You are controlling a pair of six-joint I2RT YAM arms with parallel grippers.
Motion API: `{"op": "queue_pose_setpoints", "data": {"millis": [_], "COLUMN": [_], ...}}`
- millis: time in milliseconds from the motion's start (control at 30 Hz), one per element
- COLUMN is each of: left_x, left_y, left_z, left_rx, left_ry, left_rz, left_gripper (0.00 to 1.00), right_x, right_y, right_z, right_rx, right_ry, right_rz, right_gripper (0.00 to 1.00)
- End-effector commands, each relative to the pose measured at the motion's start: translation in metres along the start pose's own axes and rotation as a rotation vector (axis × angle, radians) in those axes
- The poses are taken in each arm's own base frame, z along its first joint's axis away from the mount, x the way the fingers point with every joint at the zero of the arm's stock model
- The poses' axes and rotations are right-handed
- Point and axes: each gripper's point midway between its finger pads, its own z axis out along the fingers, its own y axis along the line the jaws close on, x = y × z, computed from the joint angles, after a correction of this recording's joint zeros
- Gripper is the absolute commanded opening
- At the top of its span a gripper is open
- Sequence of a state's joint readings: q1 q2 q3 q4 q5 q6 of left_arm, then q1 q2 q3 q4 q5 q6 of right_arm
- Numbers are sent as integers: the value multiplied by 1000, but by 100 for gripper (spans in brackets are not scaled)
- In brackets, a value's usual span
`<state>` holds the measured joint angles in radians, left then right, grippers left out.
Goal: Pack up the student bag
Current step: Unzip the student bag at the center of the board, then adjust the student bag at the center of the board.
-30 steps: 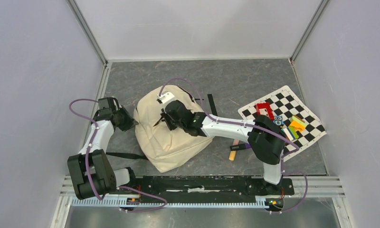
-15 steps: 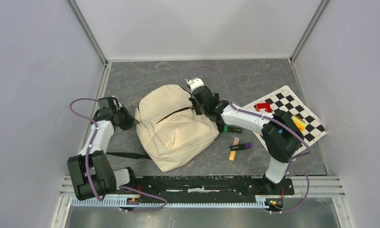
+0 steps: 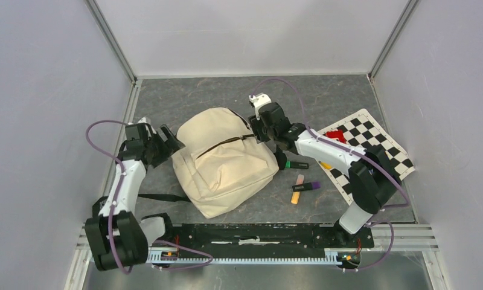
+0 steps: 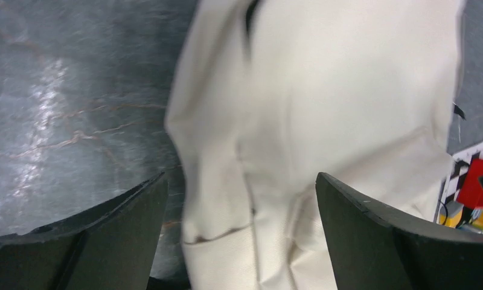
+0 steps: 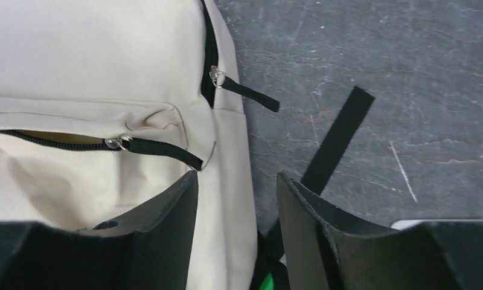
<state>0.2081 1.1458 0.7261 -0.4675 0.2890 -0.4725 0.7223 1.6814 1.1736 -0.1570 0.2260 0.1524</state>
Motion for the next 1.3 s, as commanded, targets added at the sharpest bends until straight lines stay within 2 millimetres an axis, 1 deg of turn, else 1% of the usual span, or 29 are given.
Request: {"op": "queue_pose_setpoints", "data": {"millis": [0, 67, 100, 133, 200, 300, 333, 433, 533, 600, 733, 833, 933, 1033, 1067, 1133, 1267], "left_x": [-18, -14, -8, -3, 5, 14, 15, 16, 21, 27, 33, 39, 35, 29, 28, 27, 26], "left_y": [-46, -67, -82, -95, -115, -134, -140, -152, -164, -167, -155, -151, -141, -131, -128, -126, -123], "left_z": [-25, -32, -36, -39, -41, -32, -30, -16, -6, 2, 20, 26, 30, 33, 34, 34, 34], "left_rx": [105, 169, 219, 260, 300, 289, 288, 254, 246, 229, 133, 116, 58, -16, -35, -55, -69], "left_ry": [-158, -180, -177, -179, -172, -137, -127, -103, -63, -33, 13, 42, 38, 31, 34, 31, 21], "left_rz": [208, 295, 350, 405, 521, 658, 693, 782, 874, 933, 958, 966, 970, 963, 959, 950, 939], "left_gripper": [99, 100, 100, 100, 100, 100, 100, 100, 100, 100, 100, 100, 100, 99, 97, 89, 76], "right_x": [-29, -28, -23, -22, -16, -4, 2, 21, 37, 51, 78, 93, 106, 118, 120, 123, 128], "right_y": [-1, 1, 3, 5, 9, 12, 10, 5, 7, 8, 9, 10, 9, 23, 28, 35, 47], "right_z": [-34, -45, -49, -55, -64, -78, -83, -98, -111, -119, -129, -135, -139, -141, -141, -139, -137], "right_rx": [-45, -73, -89, -110, -146, -178, -171, -157, -182, -193, -205, -209, -207, -274, -300, -339, -397], "right_ry": [-74, -81, -78, -83, -76, -50, -37, -19, -16, -1, 47, 65, 71, 81, 79, 70, 86], "right_rz": [-8, -8, -9, -7, -5, 29, 42, 104, 152, 173, 220, 278, 332, 402, 428, 465, 497], "right_gripper": [59, 67, 70, 73, 76, 77, 78, 82, 85, 87, 92, 96, 98, 98, 98, 96, 92]}}
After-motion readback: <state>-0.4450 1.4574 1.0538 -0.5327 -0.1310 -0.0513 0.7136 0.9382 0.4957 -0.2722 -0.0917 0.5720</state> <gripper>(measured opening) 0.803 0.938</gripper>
